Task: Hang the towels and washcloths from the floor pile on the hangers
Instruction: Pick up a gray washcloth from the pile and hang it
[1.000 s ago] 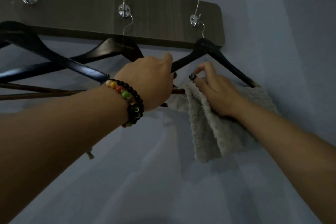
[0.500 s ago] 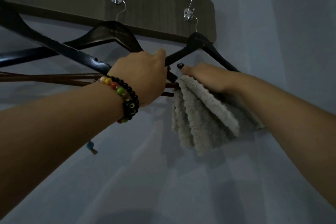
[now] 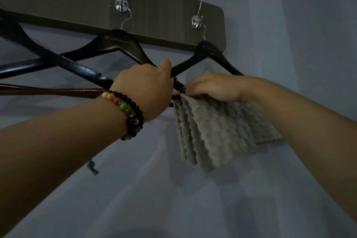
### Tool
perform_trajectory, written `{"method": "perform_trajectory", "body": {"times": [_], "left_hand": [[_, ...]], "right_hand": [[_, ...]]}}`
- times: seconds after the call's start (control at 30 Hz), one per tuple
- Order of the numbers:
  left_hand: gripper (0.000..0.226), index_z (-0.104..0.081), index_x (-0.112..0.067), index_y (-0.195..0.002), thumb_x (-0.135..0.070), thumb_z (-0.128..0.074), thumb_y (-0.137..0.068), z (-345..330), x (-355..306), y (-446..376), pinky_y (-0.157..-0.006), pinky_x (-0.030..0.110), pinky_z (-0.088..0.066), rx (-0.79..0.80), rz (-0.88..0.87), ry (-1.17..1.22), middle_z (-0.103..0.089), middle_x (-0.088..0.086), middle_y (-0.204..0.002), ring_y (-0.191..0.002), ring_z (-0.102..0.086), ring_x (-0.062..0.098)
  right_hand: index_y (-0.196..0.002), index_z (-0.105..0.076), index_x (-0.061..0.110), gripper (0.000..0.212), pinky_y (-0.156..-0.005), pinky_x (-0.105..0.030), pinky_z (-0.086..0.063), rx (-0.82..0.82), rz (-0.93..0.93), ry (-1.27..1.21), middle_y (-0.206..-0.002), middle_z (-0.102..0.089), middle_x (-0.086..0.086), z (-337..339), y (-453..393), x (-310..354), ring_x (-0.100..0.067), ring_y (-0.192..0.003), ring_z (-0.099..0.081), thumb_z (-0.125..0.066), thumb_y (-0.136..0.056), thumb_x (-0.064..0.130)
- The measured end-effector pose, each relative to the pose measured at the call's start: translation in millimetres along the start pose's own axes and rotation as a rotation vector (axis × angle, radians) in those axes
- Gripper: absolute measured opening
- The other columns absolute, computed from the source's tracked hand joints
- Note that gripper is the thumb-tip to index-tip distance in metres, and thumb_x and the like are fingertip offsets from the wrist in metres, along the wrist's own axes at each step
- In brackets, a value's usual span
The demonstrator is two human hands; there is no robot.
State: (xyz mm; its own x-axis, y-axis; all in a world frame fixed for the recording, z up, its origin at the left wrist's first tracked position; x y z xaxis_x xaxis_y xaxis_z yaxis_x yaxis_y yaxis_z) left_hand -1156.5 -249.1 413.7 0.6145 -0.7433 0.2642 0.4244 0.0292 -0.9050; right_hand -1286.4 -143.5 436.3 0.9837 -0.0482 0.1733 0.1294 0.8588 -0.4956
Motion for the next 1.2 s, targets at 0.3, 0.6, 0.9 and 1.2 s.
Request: {"method": "perform_trajectory", "body": {"times": [0.3,0.6,0.9,1.2], "left_hand": [[0.027,-0.042,-0.014,-0.108,-0.036,-0.029,-0.102,-2.6,1.5,1.2,-0.045,0.029,-0.027,-0.018,-0.016,0.005,-0.049,0.004,-0.07,-0.055,-0.044,0.02],[0.025,-0.04,-0.013,-0.11,-0.034,-0.031,-0.102,-8.1,3.0,2.0,-0.045,0.029,-0.023,-0.042,-0.024,0.018,-0.046,0.002,-0.066,-0.051,-0.04,0.019],[0.025,-0.041,-0.014,-0.112,-0.034,-0.031,-0.102,-12.0,6.5,2.1,-0.045,0.029,-0.029,0.006,-0.016,0.083,-0.047,0.001,-0.067,-0.054,-0.045,0.016],[0.031,-0.045,-0.015,-0.121,-0.035,-0.032,-0.102,-9.4,30.0,2.1,-0.053,0.032,-0.033,0.021,-0.004,0.122,-0.047,0.0,-0.075,-0.064,-0.048,0.021]], "right_hand": [[-0.045,-0.035,0.021,0.057,-0.052,-0.028,-0.027,-0.473,-0.002,-0.021,-0.043,-0.033,0.01,-23.8,-1.4,-31.2,-0.008,-0.043,-0.035,-0.051,-0.091,0.051],[-0.059,-0.052,0.009,0.041,-0.054,-0.029,-0.035,-0.838,0.182,0.066,-0.061,-0.048,0.002,-47.0,-5.5,-34.3,-0.01,-0.057,-0.047,-0.047,-0.097,0.024],[-0.047,-0.037,0.023,0.052,-0.049,-0.027,-0.031,-0.782,0.099,-0.013,-0.049,-0.041,0.007,-49.4,-8.7,-43.6,-0.007,-0.047,-0.037,-0.047,-0.098,0.021],[-0.097,-0.062,0.013,0.022,-0.077,-0.029,-0.042,-0.813,0.062,0.167,-0.094,-0.054,0.005,-57.2,4.7,-30.0,-0.014,-0.09,-0.052,-0.044,-0.099,0.025]]}}
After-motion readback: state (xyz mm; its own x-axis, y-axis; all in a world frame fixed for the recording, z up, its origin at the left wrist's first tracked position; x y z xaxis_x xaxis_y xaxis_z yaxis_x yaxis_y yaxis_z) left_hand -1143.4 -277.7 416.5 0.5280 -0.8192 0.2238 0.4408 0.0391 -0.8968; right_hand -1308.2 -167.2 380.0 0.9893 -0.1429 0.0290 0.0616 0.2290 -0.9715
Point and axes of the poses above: each hand's wrist, its own y-axis away from the middle knuckle, its own z-axis out of the back of the hand, x = y × z, the point moved 1 cm from there along -y, towards the middle knuckle
